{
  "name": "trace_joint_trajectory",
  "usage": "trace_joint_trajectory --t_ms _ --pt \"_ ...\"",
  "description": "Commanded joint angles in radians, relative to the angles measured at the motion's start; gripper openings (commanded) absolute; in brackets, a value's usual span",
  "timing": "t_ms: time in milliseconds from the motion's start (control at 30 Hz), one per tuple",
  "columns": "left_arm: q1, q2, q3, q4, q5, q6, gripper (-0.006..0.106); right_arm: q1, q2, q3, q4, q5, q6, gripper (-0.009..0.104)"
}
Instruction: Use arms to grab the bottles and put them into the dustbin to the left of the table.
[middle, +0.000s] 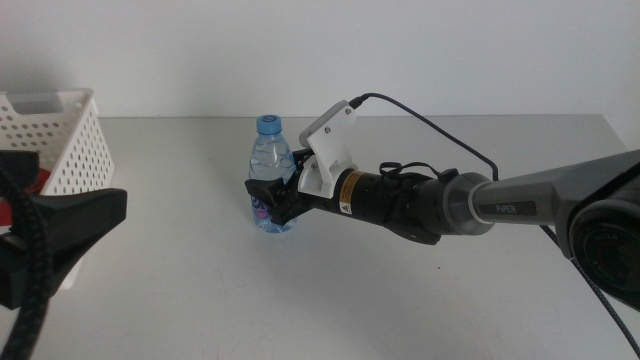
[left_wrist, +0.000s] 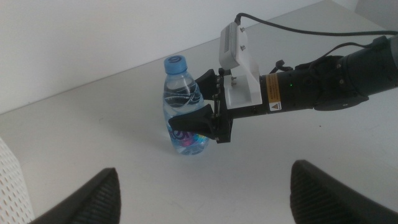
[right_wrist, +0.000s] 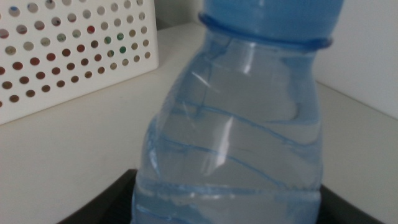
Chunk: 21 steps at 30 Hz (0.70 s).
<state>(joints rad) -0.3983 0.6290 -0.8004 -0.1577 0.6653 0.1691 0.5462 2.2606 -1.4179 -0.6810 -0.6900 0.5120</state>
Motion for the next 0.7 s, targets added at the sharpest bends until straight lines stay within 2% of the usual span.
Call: trace_joint_trajectory --t_ms 0,167,267,400,533,600,667 --pt "0.003 0.0 -0.025 -0.011 -0.072 -0.014 0.093 0.011 -0.069 -0.044 0.033 -0.116 -0.043 -0.001" --pt "0.003 0.0 -0.025 -0.011 -0.073 -0.014 0.093 0.019 -0.059 -0.04 0.04 -0.108 -0.089 0.003" --pt "0.003 0.0 -0.025 -0.011 -0.073 -0.014 0.093 0.023 -0.059 -0.04 0.045 -0.109 -0.087 0.014" --pt "0.003 0.0 -0.025 -0.011 -0.073 -0.014 0.093 0.023 -0.062 -0.039 0.043 -0.109 -0.027 0.044" --pt "0.003 0.0 -0.025 -0.011 -0.073 -0.014 0.093 0.023 -0.085 -0.032 0.002 -0.109 0.048 0.076" --pt "0.003 0.0 -0.025 -0.011 -0.073 -0.014 0.093 0.023 -0.118 -0.01 -0.029 -0.107 0.099 0.085" --pt "0.003 0.0 -0.025 -0.011 -0.073 -0.014 0.093 0.02 -0.167 0.032 -0.056 -0.105 0.154 0.089"
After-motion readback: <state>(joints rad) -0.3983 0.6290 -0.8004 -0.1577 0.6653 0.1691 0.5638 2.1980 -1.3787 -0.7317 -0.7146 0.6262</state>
